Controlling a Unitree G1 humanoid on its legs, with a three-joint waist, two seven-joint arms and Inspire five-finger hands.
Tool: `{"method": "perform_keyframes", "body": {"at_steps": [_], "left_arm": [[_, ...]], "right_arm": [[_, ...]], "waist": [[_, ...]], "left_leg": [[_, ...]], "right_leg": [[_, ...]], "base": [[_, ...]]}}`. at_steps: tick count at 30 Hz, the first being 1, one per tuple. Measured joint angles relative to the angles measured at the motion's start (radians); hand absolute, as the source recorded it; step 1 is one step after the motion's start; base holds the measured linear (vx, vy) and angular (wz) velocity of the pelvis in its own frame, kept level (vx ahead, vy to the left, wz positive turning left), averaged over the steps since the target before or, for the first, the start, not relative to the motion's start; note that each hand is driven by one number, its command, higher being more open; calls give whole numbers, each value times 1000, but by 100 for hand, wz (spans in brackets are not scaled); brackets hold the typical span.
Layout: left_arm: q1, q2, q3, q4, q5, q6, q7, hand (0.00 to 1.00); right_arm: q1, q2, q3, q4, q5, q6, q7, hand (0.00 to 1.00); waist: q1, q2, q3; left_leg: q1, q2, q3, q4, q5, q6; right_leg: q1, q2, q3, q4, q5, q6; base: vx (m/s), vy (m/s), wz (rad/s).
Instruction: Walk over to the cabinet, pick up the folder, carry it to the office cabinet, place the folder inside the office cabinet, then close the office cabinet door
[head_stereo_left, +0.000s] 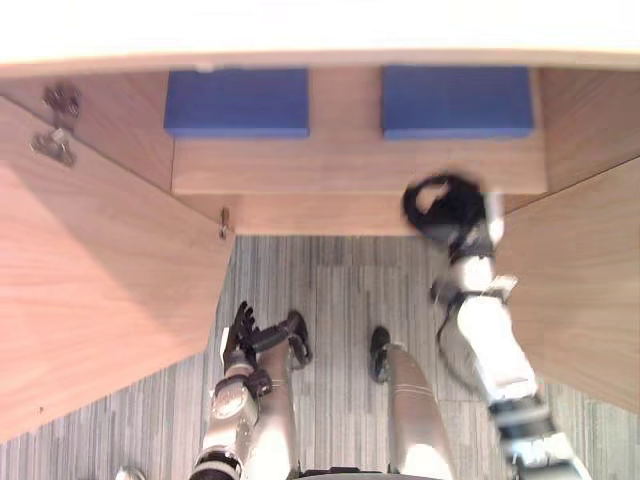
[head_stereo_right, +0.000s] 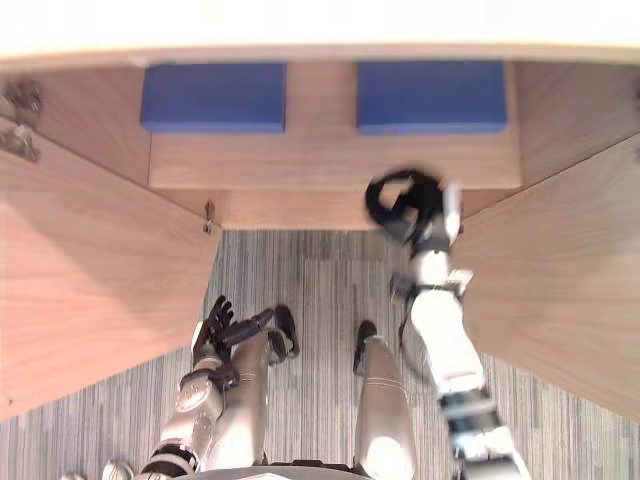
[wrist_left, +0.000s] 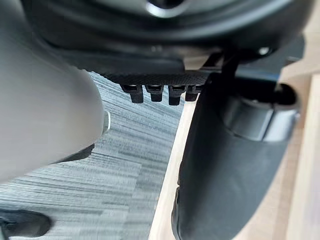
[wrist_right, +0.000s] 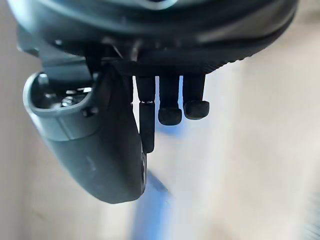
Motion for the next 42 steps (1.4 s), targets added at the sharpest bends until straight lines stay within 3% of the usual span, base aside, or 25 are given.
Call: {"method": "perform_keyframes", "body": {"at_steps": [1, 2, 6, 10, 15, 21, 24, 27, 30, 33, 35, 37, 42], "left_arm": [[3, 8, -1, 20, 2, 0, -1, 100], [14, 28, -1, 51, 12, 2, -4, 100], [39, 64, 10, 128, 43, 18, -19, 100], [78, 61, 37, 149, 80, 30, -20, 100], [82, 66, 83, 211, 115, 32, -19, 100], [114, 46, 85, 238, 136, 50, -33, 100], [158, 23, 129, 236, 140, 51, -41, 100], [165, 29, 139, 235, 149, 51, -43, 100], [164, 51, 136, 234, 157, 45, -53, 100], [164, 70, 118, 223, 158, 39, -63, 100], [163, 69, 91, 219, 159, 29, -69, 100], [160, 69, 56, 212, 168, 25, -73, 100], [161, 64, -21, 202, 177, -1, -87, 100]], "right_arm": [[25, 16, 1, 36, -24, 0, 16, 0], [57, 42, -1, 112, -71, 0, 40, 100], [95, 125, -100, 411, -157, 10, 69, 100], [105, 188, -306, 626, -110, 20, 57, 100], [134, 209, -484, 694, 91, 20, 12, 100], [187, 213, -671, 673, 250, 16, -5, 100], [209, 210, -725, 557, 289, 17, -14, 100], [171, 159, -757, 509, 289, 16, -28, 100], [87, 46, -768, 509, 288, 16, -28, 100], [-28, -108, -739, 515, 281, 6, -8, 100], [-115, -257, -635, 537, 263, -14, 16, 100], [-177, -341, -559, 570, 234, -20, 39, 100], [-296, -384, -429, 668, 198, -20, 49, 100]], "waist": [[-4, -7, -9], [-17, -21, -29], [-43, -55, -83], [-48, -54, -161], [-73, -52, -232], [-90, -53, -236], [-103, -54, -237], [-105, -55, -236], [-115, -52, -234], [-112, -23, -214], [-104, 17, -191], [-104, 45, -174], [-97, 74, -158]], "left_leg": [[24, -4, 4, -32, 8, -4], [61, -11, 7, -79, 29, -5], [174, -23, 43, -187, 49, -3], [305, -50, 106, -307, 70, -1], [402, -76, 163, -425, 109, -8], [510, -94, 271, -523, 126, -31], [534, -85, 373, -517, 100, -49], [528, -74, 461, -478, 64, -58], [507, -60, 487, -408, 26, -50], [472, -53, 438, -362, -9, -31], [463, -57, 430, -361, -18, -23], [463, -63, 421, -362, -21, -19], [446, -69, 407, -359, -22, -21]], "right_leg": [[24, 3, 2, -36, 13, 0], [64, 7, 4, -99, 38, 1], [186, 16, 28, -259, 100, 14], [299, 11, 80, -409, 167, 28], [336, 6, 135, -467, 201, 29], [338, 19, 247, -471, 212, 26], [307, 36, 344, -472, 215, 4], [269, 48, 404, -483, 239, -26], [248, 50, 437, -507, 282, 20], [226, 53, 416, -539, 329, 25], [211, 51, 351, -549, 356, 21], [209, 47, 345, -549, 359, 23], [202, 38, 330, -566, 365, 32]], "base": [[173, -5, -15], [160, -7, -9], [154, 25, -21], [130, 48, -42], [16, 29, -36], [-65, 26, -55], [-41, 20, -109], [-2, 26, -98], [49, 7, -69], [76, -8, -52], [61, 16, -44], [25, 27, -15], [-32, -7, 5]]}}
